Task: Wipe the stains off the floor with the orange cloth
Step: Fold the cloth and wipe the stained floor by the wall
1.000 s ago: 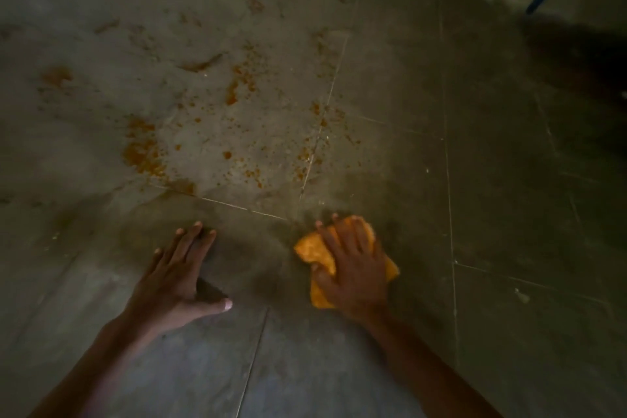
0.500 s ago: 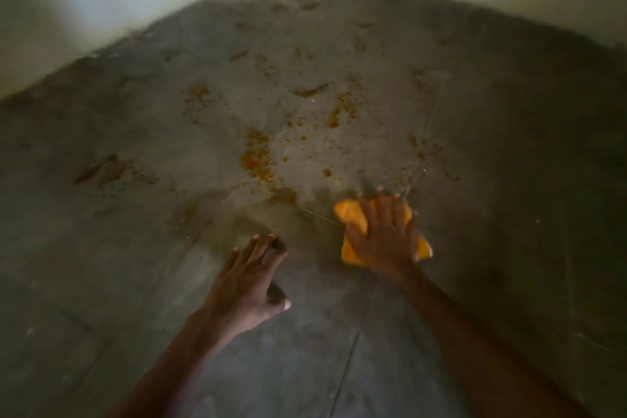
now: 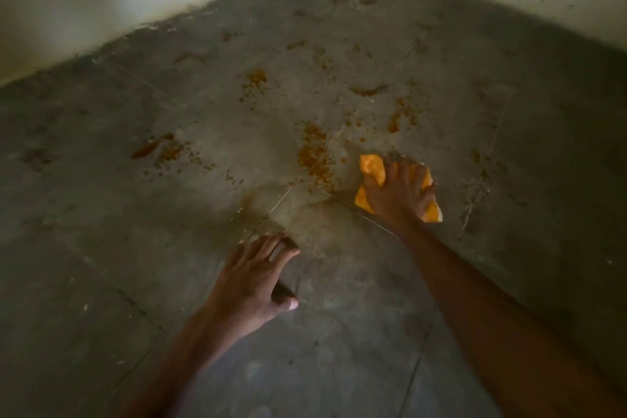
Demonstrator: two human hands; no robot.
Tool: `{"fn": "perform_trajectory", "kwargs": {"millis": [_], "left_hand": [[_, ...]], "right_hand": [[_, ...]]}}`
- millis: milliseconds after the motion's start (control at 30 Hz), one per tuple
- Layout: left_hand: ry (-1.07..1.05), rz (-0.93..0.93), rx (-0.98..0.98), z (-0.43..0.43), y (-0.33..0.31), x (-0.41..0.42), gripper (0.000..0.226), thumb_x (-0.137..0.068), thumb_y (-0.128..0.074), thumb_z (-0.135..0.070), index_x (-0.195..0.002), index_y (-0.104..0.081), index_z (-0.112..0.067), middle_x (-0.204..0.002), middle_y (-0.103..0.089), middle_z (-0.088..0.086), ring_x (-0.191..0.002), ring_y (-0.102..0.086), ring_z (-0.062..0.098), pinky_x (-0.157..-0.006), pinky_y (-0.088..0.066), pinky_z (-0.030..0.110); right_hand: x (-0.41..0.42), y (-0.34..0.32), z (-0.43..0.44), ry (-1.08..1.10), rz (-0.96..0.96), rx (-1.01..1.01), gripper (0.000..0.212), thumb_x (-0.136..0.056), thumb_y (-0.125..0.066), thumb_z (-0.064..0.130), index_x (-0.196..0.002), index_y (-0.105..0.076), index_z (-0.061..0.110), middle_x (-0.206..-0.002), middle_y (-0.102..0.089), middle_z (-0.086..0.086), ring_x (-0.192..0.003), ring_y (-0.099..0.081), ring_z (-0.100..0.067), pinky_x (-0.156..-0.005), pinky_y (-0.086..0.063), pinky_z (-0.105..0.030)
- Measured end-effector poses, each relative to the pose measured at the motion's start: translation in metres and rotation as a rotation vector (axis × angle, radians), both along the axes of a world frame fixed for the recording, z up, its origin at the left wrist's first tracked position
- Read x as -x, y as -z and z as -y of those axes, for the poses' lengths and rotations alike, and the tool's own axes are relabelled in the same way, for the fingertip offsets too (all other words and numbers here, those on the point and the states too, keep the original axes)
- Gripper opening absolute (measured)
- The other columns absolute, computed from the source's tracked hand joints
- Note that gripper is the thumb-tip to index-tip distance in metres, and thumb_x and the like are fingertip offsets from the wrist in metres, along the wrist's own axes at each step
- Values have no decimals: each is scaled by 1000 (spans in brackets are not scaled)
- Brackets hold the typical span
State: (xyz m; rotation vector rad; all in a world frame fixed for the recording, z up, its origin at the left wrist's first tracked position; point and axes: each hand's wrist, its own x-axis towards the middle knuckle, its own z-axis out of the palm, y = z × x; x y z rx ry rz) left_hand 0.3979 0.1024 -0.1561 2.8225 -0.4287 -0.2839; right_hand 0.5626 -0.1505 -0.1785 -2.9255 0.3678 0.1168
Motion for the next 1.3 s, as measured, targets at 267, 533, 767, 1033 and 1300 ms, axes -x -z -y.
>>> {"fn": "perform_trajectory", "kwargs": {"millis": [267, 533, 767, 1033, 1300], "left_hand": [[-177, -55, -18, -63, -18, 12, 81, -77, -69, -52, -147, -30, -36, -158, -22, -3, -147, -17, 21, -117, -17, 39], [-341, -118, -104, -114, -13, -13, 90, -74, -72, -41, -148, -23, -27, -159, -19, -1, -146, -17, 24, -114, -24, 54], [-311, -270, -77, -117, -34, 0, 86, -80, -67, -32, -151, -20, -15, -160, -16, 3, -145, -20, 31, -113, -27, 54], [-301, -127, -5, -143, -20, -15, 83, -78, -71, -33, -147, -28, -20, -154, -26, 3, -140, -27, 24, -112, -30, 40], [-414, -37, -40, -192, -29, 1, 57, -85, -54, -19, -141, -43, -20, -150, -38, 3, -132, -44, 28, -97, -41, 40]], "right_hand": [[118, 0, -55, -783, 103, 60, 72, -82, -42, 64, -151, -31, 45, -161, -32, 9, -151, -22, -27, -110, -32, -58], [35, -7, -194, -569, -6, 10, 72, -90, -33, 64, -156, -17, 39, -166, -17, 4, -154, -5, -33, -116, -11, -67], [144, -2, -147, -712, -92, 151, 71, -93, -15, 73, -152, -24, 36, -160, -35, -2, -149, -20, -38, -104, -34, -72], [133, -3, -162, -637, -99, 99, 68, -94, -19, 73, -155, -16, 44, -166, -17, 6, -152, -12, -34, -113, -22, -70], [25, -9, -300, -587, 32, 57, 81, -90, -24, 64, -159, -16, 22, -166, -17, -7, -152, -11, -42, -111, -12, -75]]}}
